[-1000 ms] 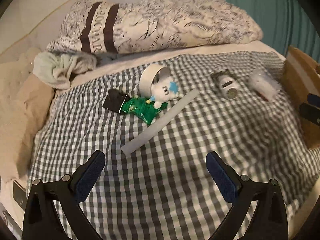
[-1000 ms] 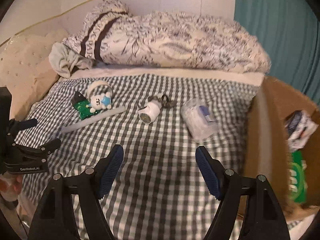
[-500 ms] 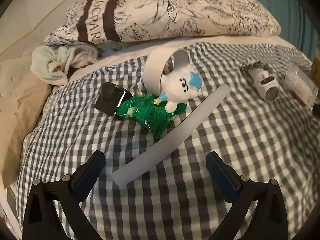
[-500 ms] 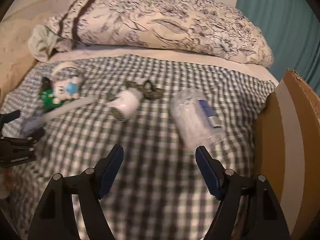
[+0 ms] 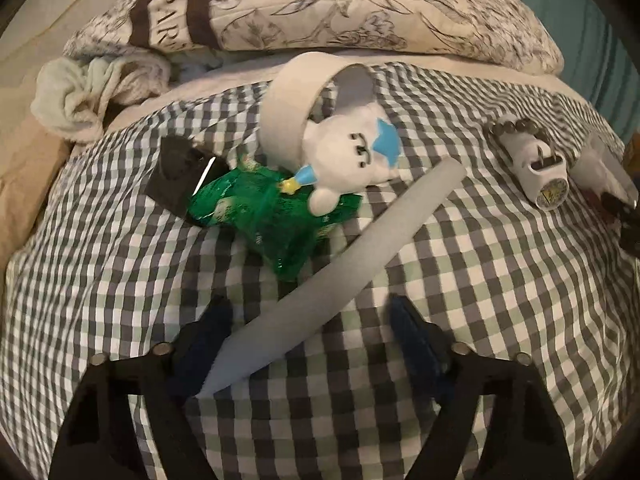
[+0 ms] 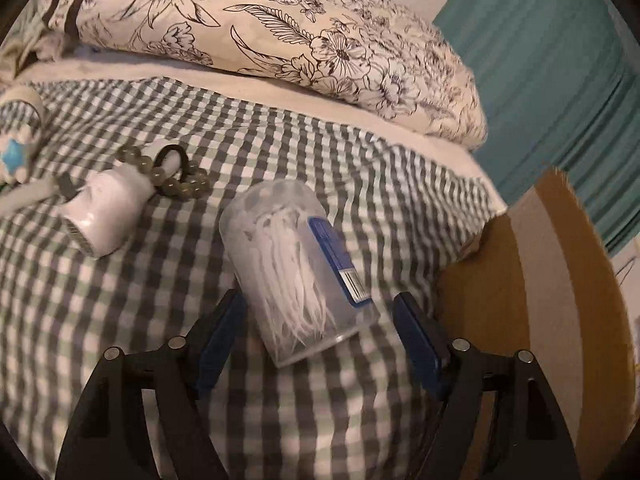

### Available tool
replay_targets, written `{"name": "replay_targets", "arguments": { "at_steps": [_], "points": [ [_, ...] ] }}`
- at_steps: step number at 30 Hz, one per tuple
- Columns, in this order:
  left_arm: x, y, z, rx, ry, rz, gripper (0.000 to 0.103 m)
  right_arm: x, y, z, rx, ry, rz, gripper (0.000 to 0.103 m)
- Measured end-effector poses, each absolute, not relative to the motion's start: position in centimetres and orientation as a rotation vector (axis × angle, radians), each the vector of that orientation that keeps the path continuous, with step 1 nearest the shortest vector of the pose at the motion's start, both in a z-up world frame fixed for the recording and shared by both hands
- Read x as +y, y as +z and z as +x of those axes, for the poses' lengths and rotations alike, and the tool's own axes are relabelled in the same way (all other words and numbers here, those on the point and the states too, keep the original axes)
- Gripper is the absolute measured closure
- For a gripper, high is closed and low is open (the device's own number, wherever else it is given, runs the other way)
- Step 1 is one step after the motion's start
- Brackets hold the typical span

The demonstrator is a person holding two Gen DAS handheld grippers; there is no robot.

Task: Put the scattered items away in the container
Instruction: 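Grasp the white plastic strip with left gripper while right grasps the clear swab tub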

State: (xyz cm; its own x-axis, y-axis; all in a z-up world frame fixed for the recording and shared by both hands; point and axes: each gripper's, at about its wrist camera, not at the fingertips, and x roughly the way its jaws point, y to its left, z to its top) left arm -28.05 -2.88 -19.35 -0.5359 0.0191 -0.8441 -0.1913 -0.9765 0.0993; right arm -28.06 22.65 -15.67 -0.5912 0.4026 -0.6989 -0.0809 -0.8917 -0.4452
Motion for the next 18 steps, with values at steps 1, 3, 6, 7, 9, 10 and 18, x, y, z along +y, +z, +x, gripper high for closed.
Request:
{"name": "replay_targets", "arguments": {
  "at_steps": [1,3,6,7,9,10,18],
  "points": [
    [-2.3,-19.2,-27.8,0.309,2.629,-1.430,0.044,22.4,-15.8,-28.3,-0.586,2.506,-1.222,0.023],
    [-1.4,-19.1,-27.5,0.386,2.623,-1.417,0.063,22.0,-16.0,-28.5,-0.673,2.470,-1.174,0.017],
    [-0.7,-18.8,-27.2,0.447,2.633,-1.422,0.076,21.2,-16.8,-28.9,-0.817,2.436,-1.142,0.015],
    [-0.8,-18.6,-27.0,0.438,2.635,-1.425,0.080,20.9,-17.3,-29.2,-0.866,2.429,-1.150,0.015],
    [-0.9,-18.3,-26.6,0.422,2.639,-1.429,0.086,20.7,-18.2,-29.7,-0.937,2.407,-1.167,0.015],
    [-1.0,-18.1,-26.4,0.404,2.632,-1.432,0.089,20.7,-18.6,-30.0,-0.958,2.405,-1.183,0.015],
    [-2.5,-17.1,-25.7,0.286,2.615,-1.461,0.095,21.9,-17.4,-29.1,-0.699,2.504,-1.377,0.038]
  ]
}}
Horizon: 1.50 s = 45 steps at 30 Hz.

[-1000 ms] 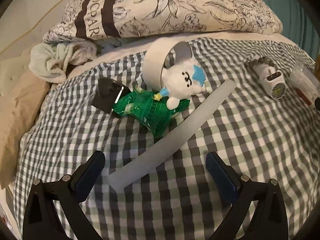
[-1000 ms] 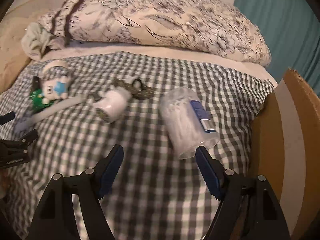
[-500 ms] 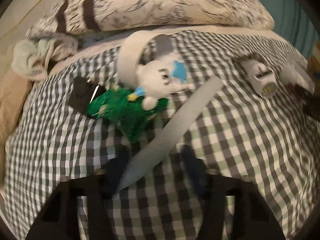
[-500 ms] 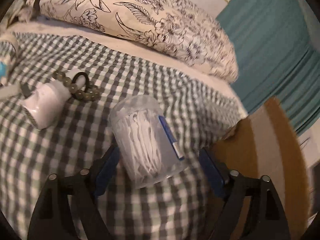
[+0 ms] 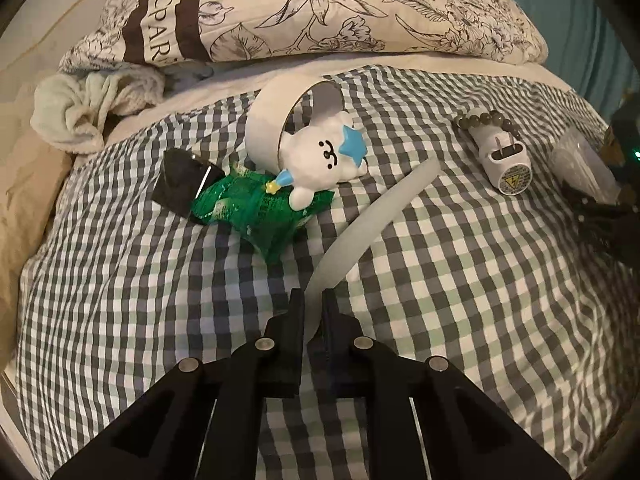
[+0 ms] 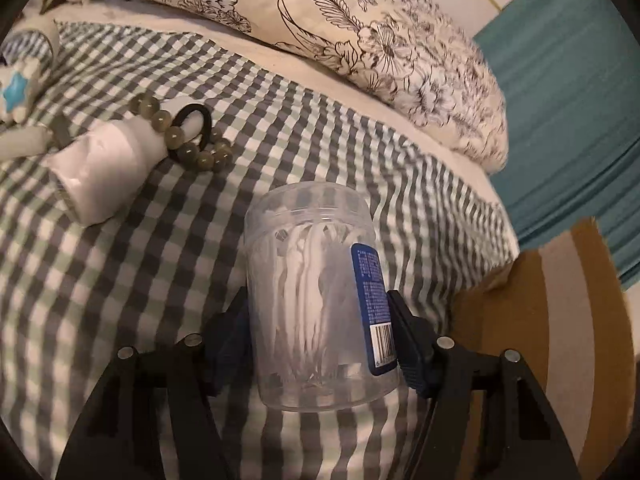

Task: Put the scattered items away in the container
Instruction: 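Grasp the white plastic strip with left gripper while right grasps the clear swab tub, then carry the strip and swab tub into the cardboard box and release both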

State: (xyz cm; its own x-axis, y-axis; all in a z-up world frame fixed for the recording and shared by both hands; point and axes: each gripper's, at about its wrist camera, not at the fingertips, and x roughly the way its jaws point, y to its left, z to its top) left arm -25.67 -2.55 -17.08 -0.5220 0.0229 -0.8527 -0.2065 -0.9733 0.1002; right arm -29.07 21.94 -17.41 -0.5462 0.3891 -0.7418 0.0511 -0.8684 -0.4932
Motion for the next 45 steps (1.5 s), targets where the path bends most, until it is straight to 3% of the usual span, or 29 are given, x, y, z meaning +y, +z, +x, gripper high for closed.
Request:
{"name": "replay_targets", "arguments": {
  "at_steps": [10,14,19,22,24,27,28,29,31,33,34,35,36,37,45],
  "points": [
    [-3.9,-13.6,-19.0,0.153,2.632,-1.480,0.095,20.7,-13.5,-21.2,-0.135,2.754,-1.621,0.040],
    [-4.5,-13.4,-17.0,0.144,2.612,-1.496,0.095,19.3,-13.4,-16.5,-0.079,2.812,-1.687,0.041],
    [-4.3,-16.9,-17.6,0.184,2.567,-1.601,0.094,19.5,-14.8,-14.1,0.032,2.804,-1.741,0.041],
    [-4.1,-18.7,-18.3,0.204,2.568,-1.639,0.086,19.5,-15.3,-13.2,0.064,2.796,-1.769,0.041],
    [-4.2,-19.2,-18.9,0.172,2.557,-1.641,0.086,19.8,-15.6,-13.0,0.090,2.803,-1.770,0.041],
    [-4.6,-19.4,-19.6,0.103,2.529,-1.660,0.068,20.1,-15.9,-13.1,0.125,2.811,-1.772,0.041],
    [-4.8,-19.3,-19.8,0.090,2.539,-1.657,0.054,20.2,-15.9,-13.1,0.139,2.812,-1.768,0.041],
    [-4.8,-19.3,-19.8,0.089,2.555,-1.660,0.033,20.2,-16.0,-13.1,0.152,2.808,-1.767,0.041],
    [-4.7,-19.5,-19.6,0.064,2.545,-1.678,0.018,20.1,-16.1,-13.2,0.164,2.801,-1.762,0.041],
    [-4.4,-19.5,-19.3,0.027,2.546,-1.654,0.018,19.9,-16.1,-13.0,0.167,2.799,-1.754,0.041],
    [-4.2,-19.5,-19.1,0.033,2.550,-1.636,0.029,19.9,-16.1,-13.0,0.164,2.800,-1.747,0.041],
    [-4.0,-19.5,-19.0,0.049,2.548,-1.629,0.064,19.9,-16.2,-12.9,0.163,2.802,-1.742,0.041],
    [-4.0,-19.4,-18.9,0.059,2.557,-1.634,0.081,20.0,-16.2,-12.8,0.165,2.804,-1.738,0.041],
    [-3.9,-19.4,-18.8,0.061,2.568,-1.641,0.091,20.0,-16.1,-12.6,0.177,2.807,-1.733,0.041],
    [-3.2,-15.6,-14.9,0.198,2.739,-1.587,0.091,20.5,-15.0,-10.1,0.301,2.805,-1.718,0.041]
  ]
}}
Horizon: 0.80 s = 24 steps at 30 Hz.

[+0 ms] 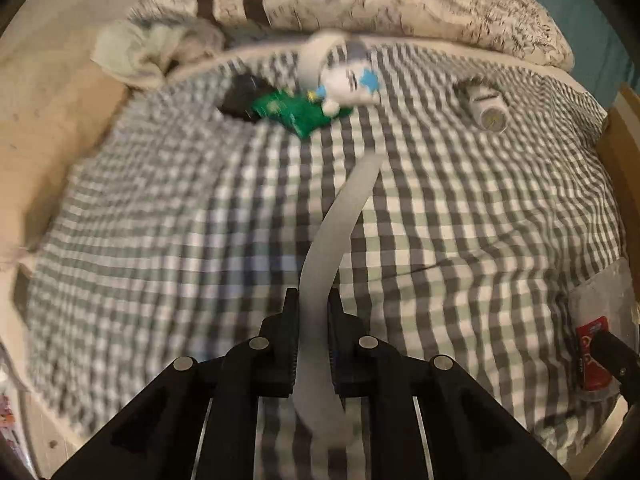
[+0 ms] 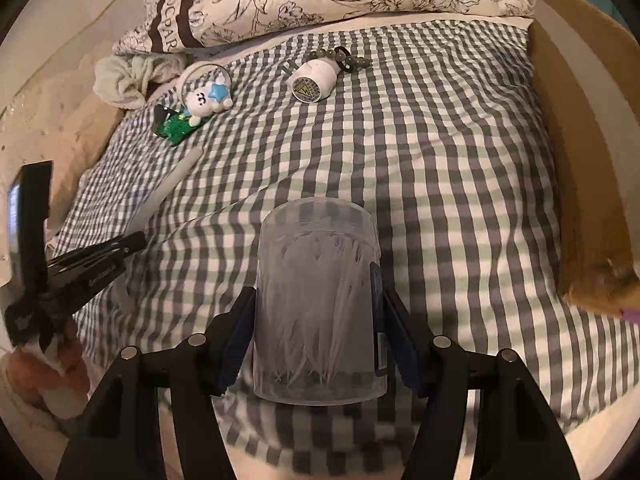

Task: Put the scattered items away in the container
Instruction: 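Carry the strip and swab tub into the cardboard box and release both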

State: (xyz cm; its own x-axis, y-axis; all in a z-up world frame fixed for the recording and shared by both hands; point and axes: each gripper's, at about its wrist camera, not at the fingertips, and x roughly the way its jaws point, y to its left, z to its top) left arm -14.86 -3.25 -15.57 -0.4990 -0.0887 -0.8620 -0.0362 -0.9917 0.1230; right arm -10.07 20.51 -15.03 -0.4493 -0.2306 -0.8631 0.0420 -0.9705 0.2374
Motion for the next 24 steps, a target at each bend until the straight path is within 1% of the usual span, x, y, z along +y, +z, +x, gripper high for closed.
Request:
{"name": "replay_targets", "arguments": {
  "at_steps": [2,7,10,13,18,24],
  "points": [
    [-2.6,-13.9,-13.8,-0.161,-2.721,1.545,0.091,20.3,-14.6,-9.4,-0.253,-2.550,1.539,0.041],
    [-0.1,-10.9,-11.8,-0.196,-2.780,1.545,0.091,20.4,-12.6,-7.9,-0.265,-2.564,1.501,0.041],
    [1.3,-9.8,-10.7,-0.224,-2.811,1.536,0.090,20.9,-10.8,-6.9,-0.249,-2.606,1.457,0.041],
    [2.5,-8.7,-10.1,-0.246,-2.838,1.518,0.090,21.8,-9.1,-5.8,-0.280,-2.618,1.422,0.041],
    [4.2,-6.3,-9.1,-0.217,-2.899,1.489,0.090,23.2,-6.1,-4.0,-0.289,-2.658,1.350,0.041],
    [8.1,-4.3,-8.3,-0.276,-2.956,1.479,0.090,25.6,-3.2,-2.4,-0.281,-2.725,1.281,0.041]
  ]
}}
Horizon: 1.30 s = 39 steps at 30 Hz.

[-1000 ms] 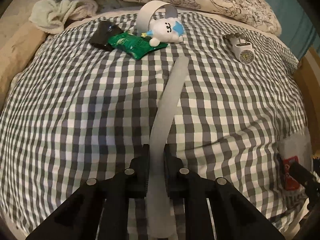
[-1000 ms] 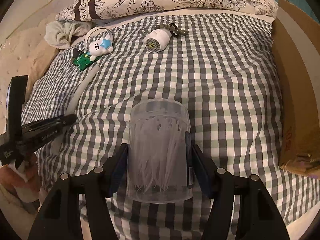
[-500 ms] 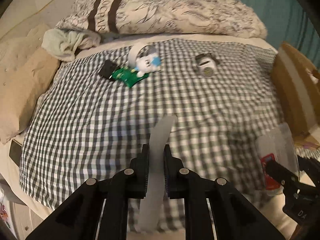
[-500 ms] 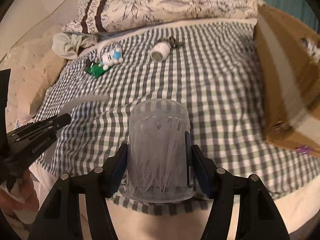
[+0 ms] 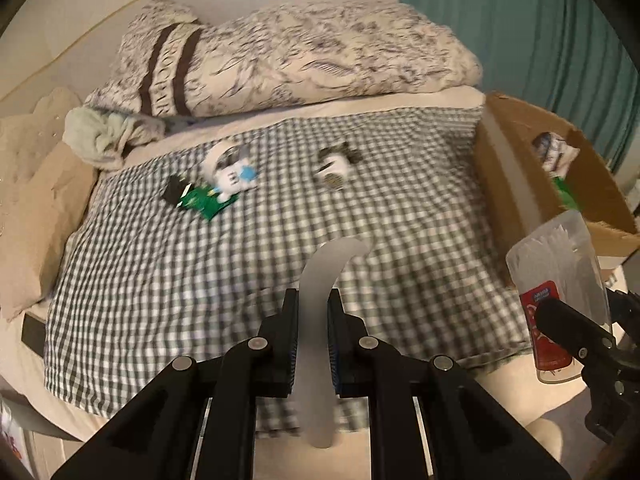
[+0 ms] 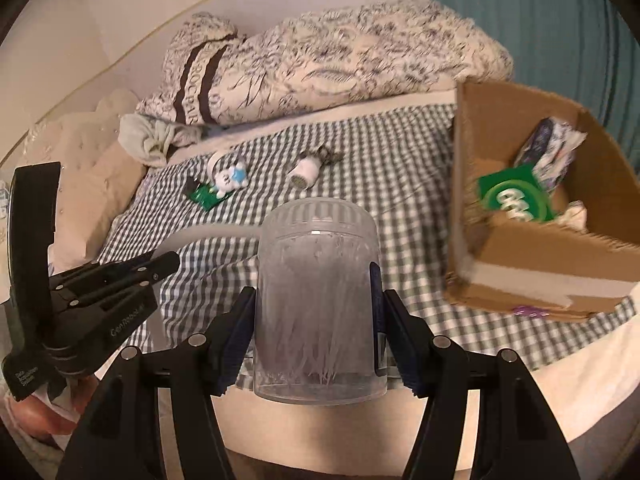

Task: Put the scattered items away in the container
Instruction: 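Carry the strip and swab tub into the cardboard box and release both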

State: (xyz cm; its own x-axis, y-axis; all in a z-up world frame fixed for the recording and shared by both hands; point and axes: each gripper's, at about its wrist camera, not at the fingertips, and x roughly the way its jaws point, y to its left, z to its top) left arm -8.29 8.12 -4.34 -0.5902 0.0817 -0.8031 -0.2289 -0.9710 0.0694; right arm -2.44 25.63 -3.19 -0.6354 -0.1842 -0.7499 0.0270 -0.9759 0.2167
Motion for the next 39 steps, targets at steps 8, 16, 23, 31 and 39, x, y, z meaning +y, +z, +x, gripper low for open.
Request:
{"name": "replay_targets", "arguments": {
  "at_steps": [8,16,23,31,39],
  "points": [
    [16.4,-1.0,-8.8,0.279,2.588,-1.204,0.090,31.8,0.0,-1.5,-0.267,-2.868,1.234,0.041],
    [26.1,2.9,-9.4,0.348,2.506,-1.012,0.089,40.6,2.7,-2.9,-0.314,-3.032,1.202,0.041],
    [33.4,2.5,-10.8,0.450,2.434,-0.965,0.089,46.6,1.4,-4.9,-0.382,-3.100,1.259,0.041],
    [36.9,-0.5,-13.0,0.678,2.487,-1.003,0.021,49.1,-1.9,-7.3,-0.508,-3.019,1.442,0.040],
    [34.8,1.7,-12.0,0.569,2.518,-0.964,0.008,49.4,0.4,-5.3,-0.476,-3.092,1.335,0.020]
  ]
}}
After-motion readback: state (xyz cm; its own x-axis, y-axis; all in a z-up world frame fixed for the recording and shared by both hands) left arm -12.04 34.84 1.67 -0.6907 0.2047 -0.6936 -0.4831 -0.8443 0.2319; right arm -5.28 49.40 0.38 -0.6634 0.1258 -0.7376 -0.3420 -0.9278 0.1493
